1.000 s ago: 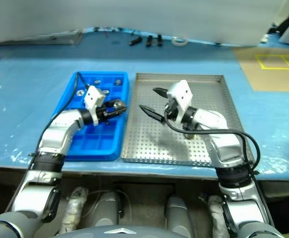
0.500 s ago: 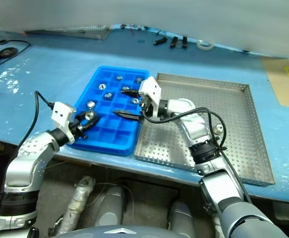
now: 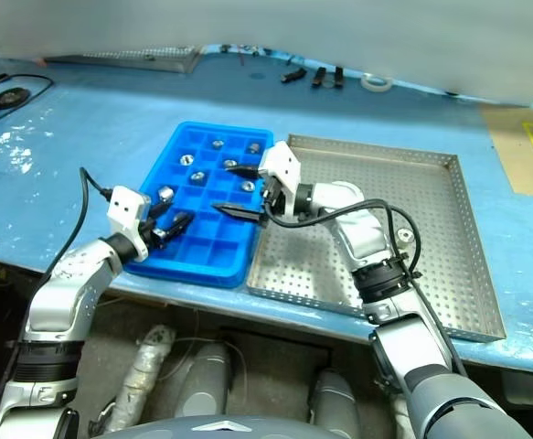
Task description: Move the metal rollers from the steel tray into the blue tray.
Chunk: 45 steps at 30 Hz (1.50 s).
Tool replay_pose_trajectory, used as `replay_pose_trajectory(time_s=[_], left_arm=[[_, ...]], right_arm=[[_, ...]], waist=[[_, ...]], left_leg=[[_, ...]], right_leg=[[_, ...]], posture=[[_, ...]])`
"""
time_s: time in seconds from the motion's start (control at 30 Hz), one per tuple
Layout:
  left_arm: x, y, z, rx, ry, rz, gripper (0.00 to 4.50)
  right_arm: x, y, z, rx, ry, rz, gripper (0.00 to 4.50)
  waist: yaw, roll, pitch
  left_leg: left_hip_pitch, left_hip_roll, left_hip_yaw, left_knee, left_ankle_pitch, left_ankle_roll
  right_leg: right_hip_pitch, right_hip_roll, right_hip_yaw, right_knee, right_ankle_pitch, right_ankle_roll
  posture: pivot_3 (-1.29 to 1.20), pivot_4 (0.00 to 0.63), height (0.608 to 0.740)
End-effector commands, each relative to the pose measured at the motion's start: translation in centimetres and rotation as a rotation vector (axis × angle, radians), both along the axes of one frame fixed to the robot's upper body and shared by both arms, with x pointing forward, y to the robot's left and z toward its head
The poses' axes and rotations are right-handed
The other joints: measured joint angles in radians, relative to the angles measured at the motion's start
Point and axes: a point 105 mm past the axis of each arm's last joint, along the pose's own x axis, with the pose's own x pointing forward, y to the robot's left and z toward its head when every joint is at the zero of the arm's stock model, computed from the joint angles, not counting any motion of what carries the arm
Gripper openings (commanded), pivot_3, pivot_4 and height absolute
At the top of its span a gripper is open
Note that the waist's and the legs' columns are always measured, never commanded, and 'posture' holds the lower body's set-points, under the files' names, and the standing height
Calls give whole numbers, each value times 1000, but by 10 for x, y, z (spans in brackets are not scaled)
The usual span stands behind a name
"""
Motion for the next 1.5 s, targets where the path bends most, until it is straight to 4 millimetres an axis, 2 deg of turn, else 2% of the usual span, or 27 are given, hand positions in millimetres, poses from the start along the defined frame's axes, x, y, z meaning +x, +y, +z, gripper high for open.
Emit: replay_pose_trajectory(time_s=[0.03,0.07,0.17,0.3,0.43,0.63,0.77,0.83,0.93,1.13,1.33,1.5], left_arm=[[6,4,11,34,-47,-11,4327],[7,5,12,42,-48,-17,4452],[11,-5,22,14,-69,-55,4452],[22,-46,41,-14,-118,-223,4452],[37,-92,45,1,-136,-380,4452],[47,-160,43,18,-120,-646,4452],[45,-188,42,18,-102,-773,4452],[41,-192,43,5,-96,-824,4452],[32,-189,47,-42,-70,-911,4452],[11,-165,52,-79,0,-1049,4452],[-5,-154,55,-66,48,-1102,4452],[-6,-150,53,-64,64,-1077,4452]], right_arm=[[-3,-6,13,34,-43,-28,3984],[-4,-8,13,36,-43,-36,3984],[-5,-13,14,43,-44,-64,3984],[-7,-31,16,60,-46,-150,3984],[-10,-60,15,60,-46,-286,3984],[-22,-109,11,47,-54,-527,3984],[-38,-131,6,52,-49,-663,3984],[-45,-136,-1,54,-33,-709,3984],[-49,-139,-21,54,30,-763,3984],[-29,-165,-67,50,138,-918,3984],[-14,-179,-81,37,167,-949,3984],[-13,-176,-93,11,206,-908,3984]], waist=[[-1,0,0],[-2,0,0],[-3,0,0],[-2,0,0],[-11,0,0],[-71,0,0],[-123,0,0],[-148,0,0],[-178,0,0],[-195,0,0],[-190,0,0],[-188,0,0]], left_leg=[[0,0,0,0,0,0],[0,0,0,0,0,0],[0,0,0,1,0,0],[0,0,0,1,1,-1],[1,-2,1,3,4,-6],[1,-3,1,3,5,-7],[2,-2,3,3,4,-6],[3,-2,4,2,4,-4],[7,-2,9,0,1,-1],[13,-2,13,1,-1,4],[12,-4,14,1,-3,6],[12,-3,14,1,-3,6]], right_leg=[[0,0,0,0,0,0],[0,0,0,0,0,0],[0,0,0,1,0,0],[0,0,1,2,0,0],[1,-1,5,5,0,1],[1,0,8,5,2,3],[1,0,9,3,2,4],[1,0,9,2,2,4],[1,0,9,0,1,2],[3,0,12,0,1,2],[5,-1,12,-2,1,2],[5,0,11,-3,1,1]], posture=[[312,150,740],[305,150,740],[263,150,740],[173,150,740],[46,150,740],[-188,150,740],[-314,150,740],[-362,150,740],[-380,150,740],[-346,150,740],[-295,150,740],[-268,150,740]])
